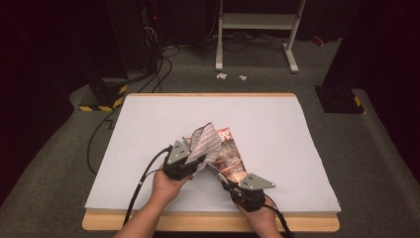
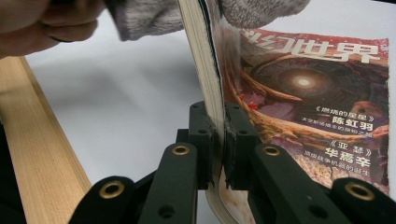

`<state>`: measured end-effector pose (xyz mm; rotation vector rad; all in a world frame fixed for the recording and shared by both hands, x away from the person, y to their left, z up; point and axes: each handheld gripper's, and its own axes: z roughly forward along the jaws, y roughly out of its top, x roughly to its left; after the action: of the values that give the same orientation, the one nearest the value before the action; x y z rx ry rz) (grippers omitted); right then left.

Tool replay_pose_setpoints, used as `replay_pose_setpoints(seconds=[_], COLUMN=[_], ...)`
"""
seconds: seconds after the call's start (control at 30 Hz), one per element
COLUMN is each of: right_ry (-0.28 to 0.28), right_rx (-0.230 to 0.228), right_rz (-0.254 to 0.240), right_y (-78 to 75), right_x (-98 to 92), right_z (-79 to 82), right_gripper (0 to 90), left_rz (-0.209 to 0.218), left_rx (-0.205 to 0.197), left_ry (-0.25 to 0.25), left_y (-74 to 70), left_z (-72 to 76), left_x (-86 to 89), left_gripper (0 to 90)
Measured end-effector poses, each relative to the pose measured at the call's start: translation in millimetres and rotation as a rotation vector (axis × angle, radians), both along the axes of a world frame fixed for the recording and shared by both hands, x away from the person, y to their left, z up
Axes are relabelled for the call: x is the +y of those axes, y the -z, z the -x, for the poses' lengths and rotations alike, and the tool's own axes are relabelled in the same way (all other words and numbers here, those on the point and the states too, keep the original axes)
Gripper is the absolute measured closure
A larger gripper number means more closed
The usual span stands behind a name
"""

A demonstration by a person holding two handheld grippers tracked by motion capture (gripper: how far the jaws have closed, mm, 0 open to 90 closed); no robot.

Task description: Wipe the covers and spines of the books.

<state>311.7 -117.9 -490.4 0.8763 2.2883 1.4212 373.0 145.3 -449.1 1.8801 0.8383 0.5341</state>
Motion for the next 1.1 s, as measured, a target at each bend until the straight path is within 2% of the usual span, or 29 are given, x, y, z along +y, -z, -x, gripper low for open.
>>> replay_pose_setpoints(seconds=[0.13, 0.3, 0.43, 0.6, 0.77, 0.9, 1.1], right_ry=[-0.002, -0.001, 0.000, 0.000, 0.000, 0.000, 0.001], right_rx=[-0.003, -0.003, -0.002, -0.004, -0.003, -0.004, -0.005], right_rz=[0.002, 0.001, -0.004, -0.004, -0.004, -0.007, -0.009], right_y=[-0.3, -0.4, -0.5, -0.6, -0.6, -0.8, -0.7], right_x=[0.5, 0.6, 0.2, 0.1, 0.2, -0.6, -1.1], right_z=[0.3, 0.3, 0.0, 0.2, 0.1, -0.1, 0.3], right_gripper=[83.5, 83.5, 83.5, 83.5, 83.5, 83.5, 83.6], left_rz=[-0.023, -0.023, -0.032, -0.040, -0.056, -0.040, -0.007], left_rx=[0.012, 0.041, 0.045, 0.051, 0.076, 0.095, 0.064], left_ry=[-0.049, -0.096, -0.129, -0.174, -0.208, -0.199, -0.106], left_y=[10.1, 23.5, 31.5, 39.2, 43.2, 39.5, 23.5], left_z=[-17.7, -40.4, -55.3, -70.0, -82.2, -80.8, -56.5], left_x=[13.9, 29.3, 37.9, 45.7, 49.7, 48.7, 35.1], left_gripper=[72.0, 72.0, 72.0, 71.9, 71.7, 72.1, 72.6])
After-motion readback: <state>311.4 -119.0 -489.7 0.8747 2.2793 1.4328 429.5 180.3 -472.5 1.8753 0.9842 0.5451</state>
